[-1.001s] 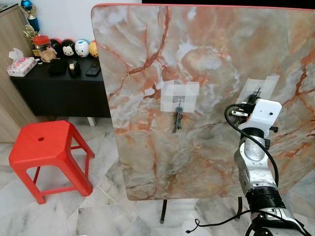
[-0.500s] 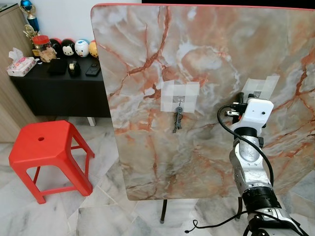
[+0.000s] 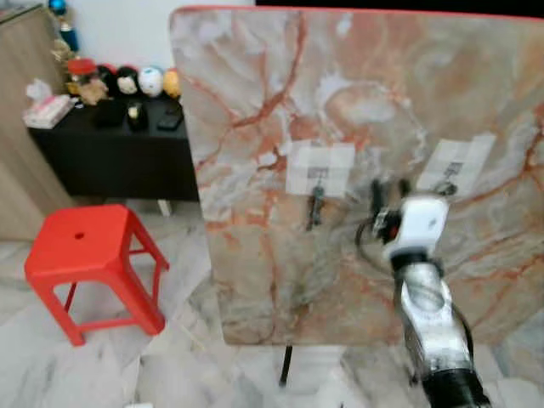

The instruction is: Hang keys on a hook

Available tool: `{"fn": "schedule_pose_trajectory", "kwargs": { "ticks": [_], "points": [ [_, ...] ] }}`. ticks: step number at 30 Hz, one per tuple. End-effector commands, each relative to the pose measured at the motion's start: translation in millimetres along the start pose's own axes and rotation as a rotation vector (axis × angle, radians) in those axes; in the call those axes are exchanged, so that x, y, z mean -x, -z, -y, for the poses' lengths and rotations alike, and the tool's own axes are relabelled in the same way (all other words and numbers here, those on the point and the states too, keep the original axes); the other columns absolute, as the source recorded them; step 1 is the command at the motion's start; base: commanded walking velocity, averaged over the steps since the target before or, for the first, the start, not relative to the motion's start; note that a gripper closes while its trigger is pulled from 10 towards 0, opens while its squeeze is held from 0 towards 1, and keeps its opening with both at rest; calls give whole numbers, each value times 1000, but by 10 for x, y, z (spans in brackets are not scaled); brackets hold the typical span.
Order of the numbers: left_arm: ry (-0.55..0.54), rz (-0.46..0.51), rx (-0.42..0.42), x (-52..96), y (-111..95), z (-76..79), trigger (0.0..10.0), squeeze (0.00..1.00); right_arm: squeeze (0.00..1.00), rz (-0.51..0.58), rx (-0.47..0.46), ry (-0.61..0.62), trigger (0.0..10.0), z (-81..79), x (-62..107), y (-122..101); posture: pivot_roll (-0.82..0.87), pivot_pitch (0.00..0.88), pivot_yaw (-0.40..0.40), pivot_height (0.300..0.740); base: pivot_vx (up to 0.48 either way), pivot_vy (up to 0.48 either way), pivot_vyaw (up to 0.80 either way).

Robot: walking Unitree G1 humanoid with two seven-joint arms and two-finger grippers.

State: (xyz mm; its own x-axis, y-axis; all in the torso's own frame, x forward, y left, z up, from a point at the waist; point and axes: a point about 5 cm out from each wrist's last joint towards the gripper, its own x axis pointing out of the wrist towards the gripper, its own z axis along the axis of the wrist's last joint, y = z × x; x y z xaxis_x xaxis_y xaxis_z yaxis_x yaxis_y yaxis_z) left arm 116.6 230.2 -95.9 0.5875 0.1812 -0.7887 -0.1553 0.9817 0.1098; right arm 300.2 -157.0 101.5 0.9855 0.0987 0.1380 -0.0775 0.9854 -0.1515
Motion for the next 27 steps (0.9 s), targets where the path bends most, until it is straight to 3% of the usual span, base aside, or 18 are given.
{"fn": "schedule_pose_trajectory", "kwargs": {
  "ticks": [1, 6, 10, 14, 16, 18, 20, 21, 24, 25, 27],
  "points": [
    [5, -15, -13, 11, 41, 21, 10000, 0, 0, -37, 8, -8, 10000, 70, 129, 79, -1, 0, -53, 740, 0, 0, 0],
    [7, -13, -16, 10, 38, 29, 10000, 0, 0, -228, -16, -22, 10000, 93, 424, 523, -3, 0, -52, 740, 0, 0, 0],
    [7, -12, -17, 9, 36, 32, 10000, 0, 0, -267, -28, -19, 10000, 93, 460, 605, -1, 0, -53, 740, 0, 0, 0],
    [3, -10, -15, 3, 23, 34, 10000, 0, 0, -570, -191, 17, 10000, 16, 686, 1103, -4, 0, -52, 740, 0, 0, 0],
    [3, -11, -15, 3, 23, 33, 10000, 0, 0, -615, -237, 33, 10000, -1, 719, 1163, -4, 0, -51, 740, 0, 0, 0],
    [3, -15, -18, 1, 23, 31, 10000, 0, 0, -777, -216, 63, 10000, -19, 890, 1353, 3, 0, -51, 740, 0, 0, 0],
    [3, -17, -19, 0, 22, 30, 10000, 0, 0, -827, -209, 72, 10000, -20, 958, 1411, 3, 0, -51, 740, 0, 0, 0],
    [1, -18, -19, -3, 16, 22, 10000, 0, 0, -944, -231, 95, 10000, -47, 1147, 1535, -2, 0, -52, 740, 0, 0, 0],
    [-1, -20, -18, -6, 10, 16, 10000, 0, 0, -1024, -233, 114, 10000, -60, 1292, 1610, 2, 0, -51, 740, 0, 0, 0],
    [-2, -23, -17, -9, 7, 17, 10000, 0, 0, -1086, -236, 132, 10000, -69, 1412, 1663, 11, 0, -53, 740, 0, 0, 0],
    [-2, -25, -16, -10, 6, 19, 10000, 0, 0, -1111, -242, 136, 10000, -77, 1462, 1683, 11, 0, -53, 740, 0, 0, 0]
  ]
}}
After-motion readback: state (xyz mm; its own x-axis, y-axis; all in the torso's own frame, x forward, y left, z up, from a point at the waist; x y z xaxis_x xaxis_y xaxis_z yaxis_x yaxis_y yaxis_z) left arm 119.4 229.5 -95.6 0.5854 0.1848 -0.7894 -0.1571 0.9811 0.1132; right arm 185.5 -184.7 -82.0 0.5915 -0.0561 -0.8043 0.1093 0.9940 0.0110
